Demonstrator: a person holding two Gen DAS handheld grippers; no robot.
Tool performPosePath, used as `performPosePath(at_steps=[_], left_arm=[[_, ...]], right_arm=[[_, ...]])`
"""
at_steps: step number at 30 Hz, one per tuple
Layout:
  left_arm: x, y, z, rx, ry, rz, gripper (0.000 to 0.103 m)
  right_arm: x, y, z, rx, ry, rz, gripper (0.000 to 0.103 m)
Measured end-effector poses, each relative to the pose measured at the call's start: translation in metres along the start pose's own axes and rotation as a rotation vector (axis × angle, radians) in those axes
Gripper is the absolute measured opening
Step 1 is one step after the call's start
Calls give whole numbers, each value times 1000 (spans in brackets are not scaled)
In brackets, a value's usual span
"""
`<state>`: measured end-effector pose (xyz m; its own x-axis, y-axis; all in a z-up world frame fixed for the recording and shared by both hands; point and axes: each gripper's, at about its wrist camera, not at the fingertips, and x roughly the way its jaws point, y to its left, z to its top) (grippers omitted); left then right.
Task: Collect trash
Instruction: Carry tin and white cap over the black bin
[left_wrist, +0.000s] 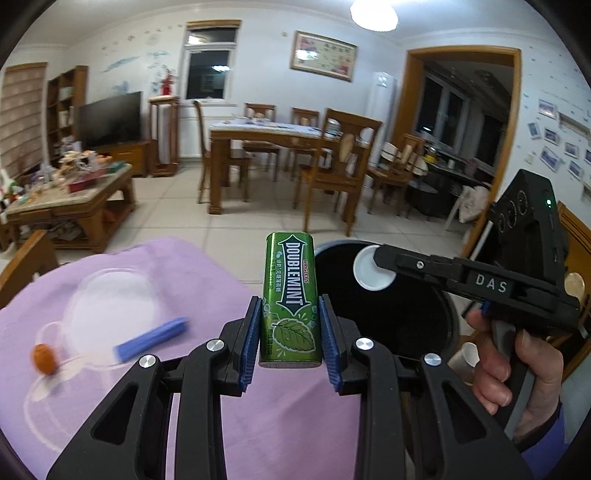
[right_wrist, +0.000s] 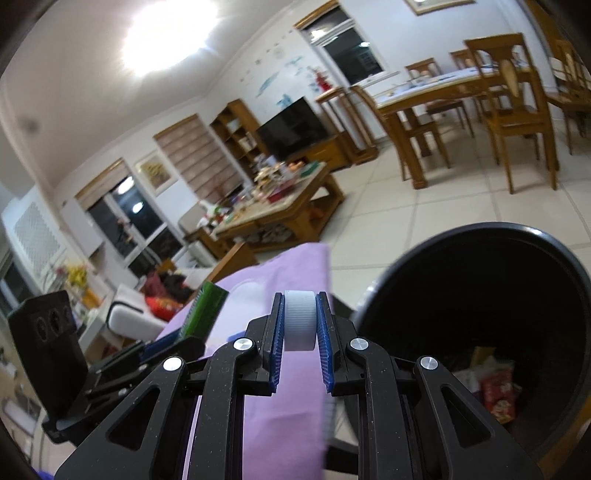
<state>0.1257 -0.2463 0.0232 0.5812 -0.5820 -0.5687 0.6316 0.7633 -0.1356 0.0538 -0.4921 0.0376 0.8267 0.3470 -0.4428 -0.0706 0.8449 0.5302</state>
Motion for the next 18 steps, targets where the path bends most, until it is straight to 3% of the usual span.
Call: performPosePath(at_steps=[18], left_arm=[[78,-90,-8,119,114,-123,31]], right_arm=[[-63,-135,-12,169,-87,-118,18]])
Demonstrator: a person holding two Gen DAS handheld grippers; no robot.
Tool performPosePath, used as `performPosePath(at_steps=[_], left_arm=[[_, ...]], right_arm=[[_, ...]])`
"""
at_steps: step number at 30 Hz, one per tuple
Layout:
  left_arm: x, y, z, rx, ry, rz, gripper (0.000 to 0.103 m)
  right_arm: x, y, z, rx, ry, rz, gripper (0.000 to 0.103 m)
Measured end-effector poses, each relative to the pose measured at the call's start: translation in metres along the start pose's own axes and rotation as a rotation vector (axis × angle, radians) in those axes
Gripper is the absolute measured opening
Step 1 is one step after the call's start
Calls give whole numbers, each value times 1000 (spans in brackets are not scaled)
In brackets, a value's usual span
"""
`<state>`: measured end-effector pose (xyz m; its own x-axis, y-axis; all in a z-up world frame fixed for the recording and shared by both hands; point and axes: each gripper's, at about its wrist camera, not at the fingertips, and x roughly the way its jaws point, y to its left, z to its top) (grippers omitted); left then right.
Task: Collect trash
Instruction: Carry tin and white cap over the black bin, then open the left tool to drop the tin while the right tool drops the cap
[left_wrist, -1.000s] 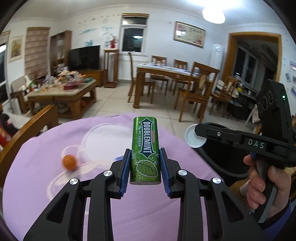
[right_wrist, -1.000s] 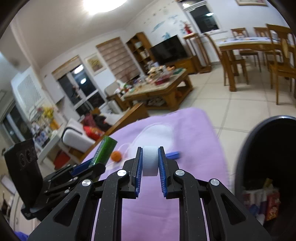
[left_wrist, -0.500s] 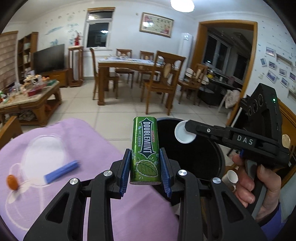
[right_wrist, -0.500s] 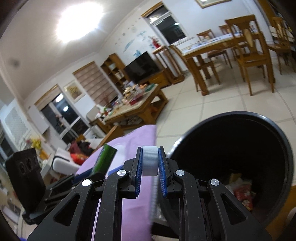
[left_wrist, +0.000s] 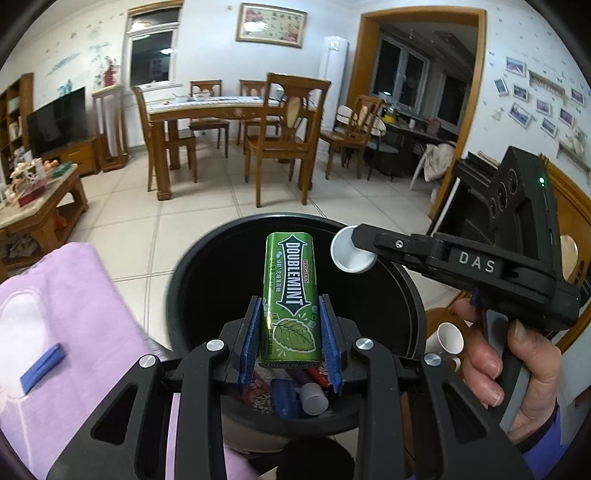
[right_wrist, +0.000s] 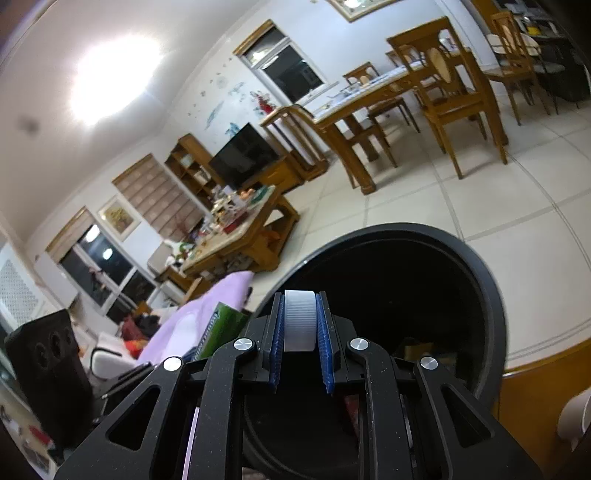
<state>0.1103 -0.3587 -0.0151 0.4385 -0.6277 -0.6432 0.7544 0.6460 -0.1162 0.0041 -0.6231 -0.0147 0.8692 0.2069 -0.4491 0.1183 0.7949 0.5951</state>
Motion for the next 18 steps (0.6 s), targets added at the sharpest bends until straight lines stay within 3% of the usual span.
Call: performPosePath(at_steps=[9,18], left_arm=[[30,-11,5,37,50,-17,31],[44,-16,6,43,85,-20,31]], right_arm=[[2,-34,-9,46,0,-31,18],[13,-35,-13,72,6,-43,18]])
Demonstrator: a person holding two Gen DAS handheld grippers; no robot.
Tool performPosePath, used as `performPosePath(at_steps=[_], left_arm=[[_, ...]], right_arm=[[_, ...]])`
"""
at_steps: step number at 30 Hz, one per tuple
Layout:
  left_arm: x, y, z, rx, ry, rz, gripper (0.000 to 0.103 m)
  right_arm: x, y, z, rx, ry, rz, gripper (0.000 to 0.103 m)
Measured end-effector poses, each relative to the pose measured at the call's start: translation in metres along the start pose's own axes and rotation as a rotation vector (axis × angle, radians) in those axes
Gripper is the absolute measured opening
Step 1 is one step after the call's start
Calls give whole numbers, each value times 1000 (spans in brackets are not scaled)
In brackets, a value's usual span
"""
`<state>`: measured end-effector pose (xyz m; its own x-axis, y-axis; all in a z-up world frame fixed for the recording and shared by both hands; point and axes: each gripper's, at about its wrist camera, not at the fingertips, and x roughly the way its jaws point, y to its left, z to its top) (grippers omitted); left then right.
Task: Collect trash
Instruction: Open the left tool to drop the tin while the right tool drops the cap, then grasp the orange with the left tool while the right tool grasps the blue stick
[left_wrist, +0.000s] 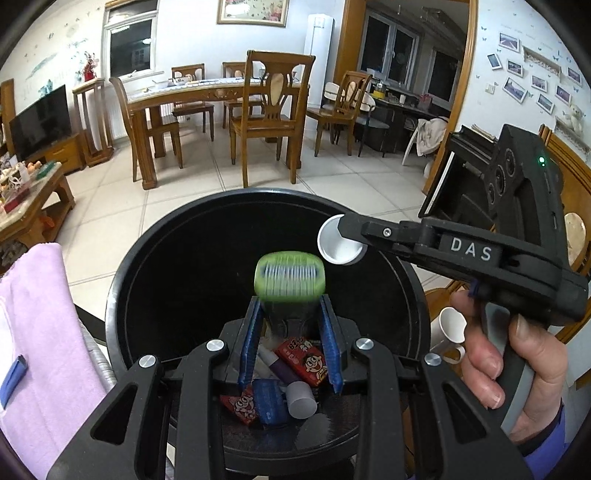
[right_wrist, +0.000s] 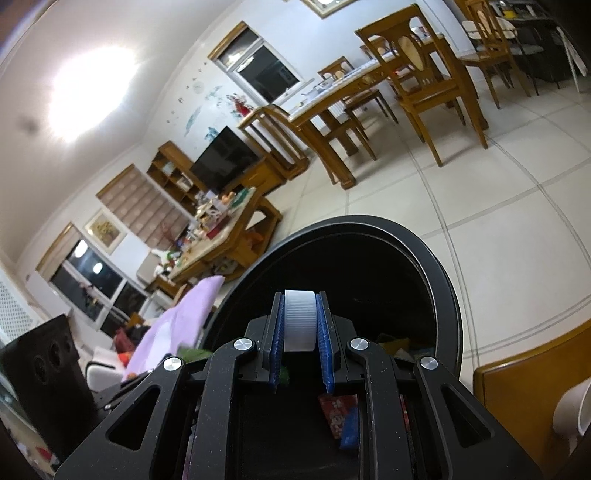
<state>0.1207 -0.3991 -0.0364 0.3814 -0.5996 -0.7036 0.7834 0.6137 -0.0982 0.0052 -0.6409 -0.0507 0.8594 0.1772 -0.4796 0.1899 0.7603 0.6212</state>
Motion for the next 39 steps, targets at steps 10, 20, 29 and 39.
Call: performPosePath(at_steps=[10,20,29,39], left_arm=[[-22,-3,3,12,-38,30,50],[-72,42,-20,-62,-75,85,60],[-135,161,-78,-278,-78,276,60],[-182,281,-124,-450,-31,497,60]], right_arm=[[0,11,-8,7,-4,1,58],[26,57,-10,-77,35,28,64],[80,154,-43,-213,154,93,70],[153,278,-94,-424,330,97,76]])
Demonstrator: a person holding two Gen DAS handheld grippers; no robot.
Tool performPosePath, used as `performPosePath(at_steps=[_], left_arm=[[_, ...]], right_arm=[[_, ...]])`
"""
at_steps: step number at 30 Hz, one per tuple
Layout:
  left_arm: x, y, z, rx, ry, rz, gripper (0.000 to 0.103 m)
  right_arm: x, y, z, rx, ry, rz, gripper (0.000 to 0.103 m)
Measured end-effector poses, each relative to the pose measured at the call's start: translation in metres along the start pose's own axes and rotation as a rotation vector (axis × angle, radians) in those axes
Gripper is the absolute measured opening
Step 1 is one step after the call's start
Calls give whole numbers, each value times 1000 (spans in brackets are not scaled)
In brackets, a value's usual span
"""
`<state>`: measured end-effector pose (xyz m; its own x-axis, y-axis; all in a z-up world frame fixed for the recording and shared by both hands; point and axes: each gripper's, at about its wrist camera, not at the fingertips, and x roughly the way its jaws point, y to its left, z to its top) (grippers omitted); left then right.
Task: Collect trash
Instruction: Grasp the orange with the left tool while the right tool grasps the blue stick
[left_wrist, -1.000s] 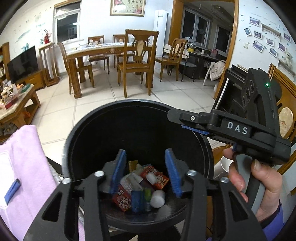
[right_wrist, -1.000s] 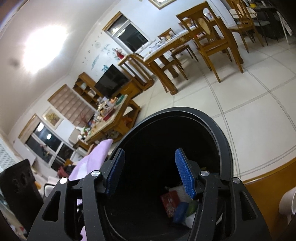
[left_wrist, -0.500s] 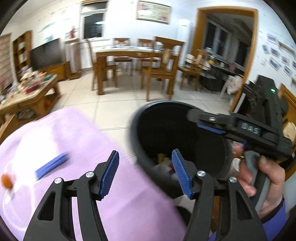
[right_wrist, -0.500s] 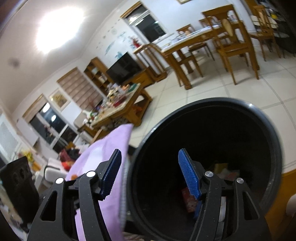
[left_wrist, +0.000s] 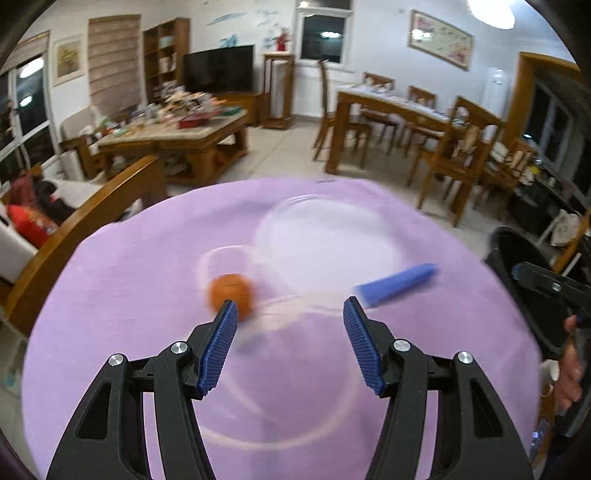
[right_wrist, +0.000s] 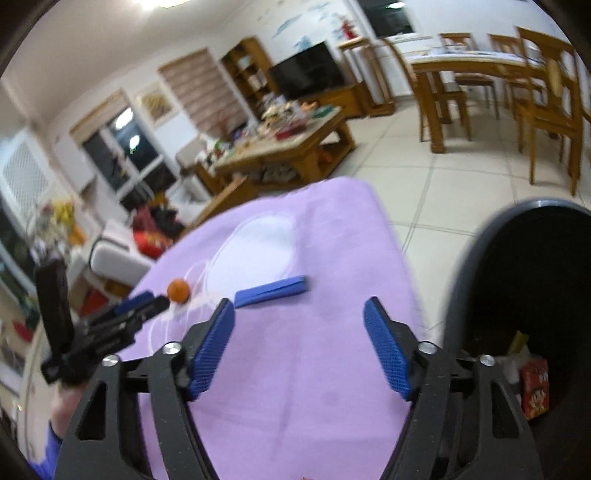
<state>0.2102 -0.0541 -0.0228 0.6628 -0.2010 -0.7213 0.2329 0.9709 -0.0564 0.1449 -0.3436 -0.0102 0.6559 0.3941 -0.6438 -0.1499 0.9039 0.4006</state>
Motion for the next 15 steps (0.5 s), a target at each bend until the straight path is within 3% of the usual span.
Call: performPosePath(at_steps=[3,9,15], left_arm=[[9,15,1,-5,27,17,60],[29,23,-4,-16,67,-27,58],[37,40,-3,-46,69,-70,37]], right_arm=[[32,29,10,-68,60,-36,76],[100,52,16,-184,167,-147,78],[136,42,14,-249,216,-188,80]])
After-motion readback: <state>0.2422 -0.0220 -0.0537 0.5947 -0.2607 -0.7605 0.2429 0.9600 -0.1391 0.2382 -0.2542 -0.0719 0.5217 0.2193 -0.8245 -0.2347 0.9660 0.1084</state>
